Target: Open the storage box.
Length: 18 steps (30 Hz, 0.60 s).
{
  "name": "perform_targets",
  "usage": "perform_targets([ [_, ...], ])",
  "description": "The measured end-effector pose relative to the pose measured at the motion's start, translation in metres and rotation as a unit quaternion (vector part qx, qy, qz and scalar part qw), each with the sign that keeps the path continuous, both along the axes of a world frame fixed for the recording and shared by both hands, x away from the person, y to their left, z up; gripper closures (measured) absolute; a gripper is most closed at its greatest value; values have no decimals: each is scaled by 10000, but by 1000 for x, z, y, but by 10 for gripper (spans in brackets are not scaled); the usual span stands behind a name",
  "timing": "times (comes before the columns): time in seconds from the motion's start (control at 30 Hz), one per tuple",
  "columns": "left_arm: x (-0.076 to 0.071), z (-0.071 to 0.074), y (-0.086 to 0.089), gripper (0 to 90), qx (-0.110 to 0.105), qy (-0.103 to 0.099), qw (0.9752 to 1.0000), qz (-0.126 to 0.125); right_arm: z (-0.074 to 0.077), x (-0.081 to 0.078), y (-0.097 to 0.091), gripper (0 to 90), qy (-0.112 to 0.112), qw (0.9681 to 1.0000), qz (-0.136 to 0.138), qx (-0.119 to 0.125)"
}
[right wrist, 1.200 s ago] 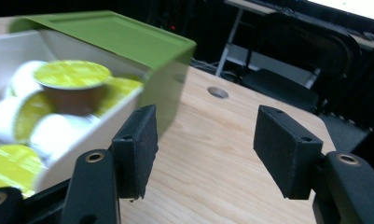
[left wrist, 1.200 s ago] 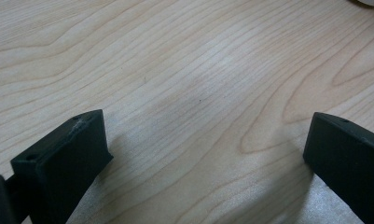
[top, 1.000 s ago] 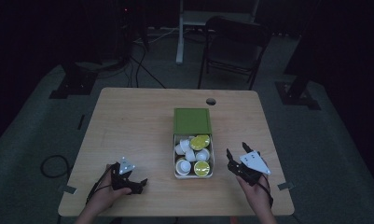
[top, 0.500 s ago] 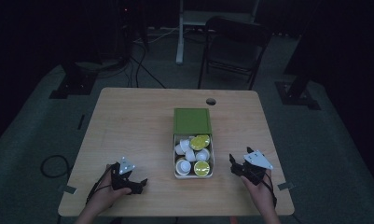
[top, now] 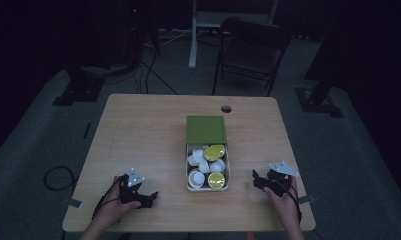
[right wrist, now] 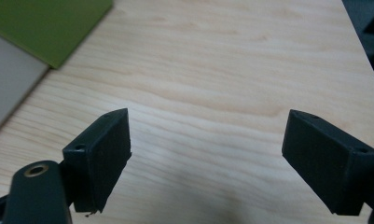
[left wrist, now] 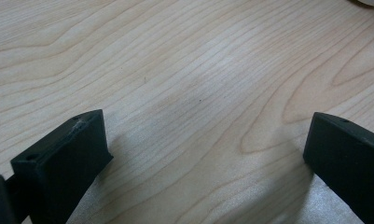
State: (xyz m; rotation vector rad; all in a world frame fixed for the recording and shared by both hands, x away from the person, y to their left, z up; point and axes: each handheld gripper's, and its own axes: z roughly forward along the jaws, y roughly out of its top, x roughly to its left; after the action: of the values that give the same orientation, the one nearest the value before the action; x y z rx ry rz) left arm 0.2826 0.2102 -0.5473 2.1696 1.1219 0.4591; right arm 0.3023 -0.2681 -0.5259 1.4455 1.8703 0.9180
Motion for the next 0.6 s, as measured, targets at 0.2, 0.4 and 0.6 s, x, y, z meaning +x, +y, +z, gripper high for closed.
perform_targets([
  [0.2,0,0,0,2,1,-2,10000,1,-6,1,-8,144,332,9994,-114,-16],
  [0.4,0,0,0,2,-3,0,10000,4,-11,2,-14,141,561,9983,-160,-4],
  [0.6,0,0,0,2,0,1,10000,3,-17,5,-21,140,759,9969,-188,19],
])
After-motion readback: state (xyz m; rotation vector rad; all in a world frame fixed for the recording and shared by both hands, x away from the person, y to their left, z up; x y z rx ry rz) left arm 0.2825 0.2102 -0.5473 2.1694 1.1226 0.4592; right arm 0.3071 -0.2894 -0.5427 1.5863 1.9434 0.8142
